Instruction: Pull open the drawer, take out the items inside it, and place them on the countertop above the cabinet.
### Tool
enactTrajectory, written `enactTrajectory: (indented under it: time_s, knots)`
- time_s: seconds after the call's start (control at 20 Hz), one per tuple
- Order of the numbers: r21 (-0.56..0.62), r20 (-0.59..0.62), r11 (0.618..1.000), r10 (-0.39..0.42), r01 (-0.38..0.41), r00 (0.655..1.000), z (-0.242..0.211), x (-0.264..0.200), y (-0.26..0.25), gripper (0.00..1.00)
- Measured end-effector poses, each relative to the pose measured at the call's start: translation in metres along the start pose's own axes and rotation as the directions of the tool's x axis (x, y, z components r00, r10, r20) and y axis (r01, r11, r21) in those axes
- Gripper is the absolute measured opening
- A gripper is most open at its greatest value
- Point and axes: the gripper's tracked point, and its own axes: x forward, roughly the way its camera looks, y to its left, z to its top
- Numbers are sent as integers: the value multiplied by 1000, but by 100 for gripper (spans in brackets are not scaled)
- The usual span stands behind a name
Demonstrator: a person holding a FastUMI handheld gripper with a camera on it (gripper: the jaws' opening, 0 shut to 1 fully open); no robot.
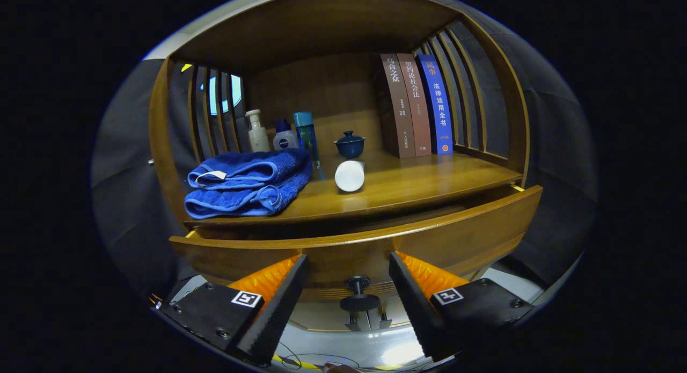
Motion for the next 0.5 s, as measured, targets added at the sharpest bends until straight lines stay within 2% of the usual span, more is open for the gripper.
enactTrajectory:
  time_s: [0.5]
  knots:
    - [-27,13,1000,-12,12,1000,6,23,0,100]
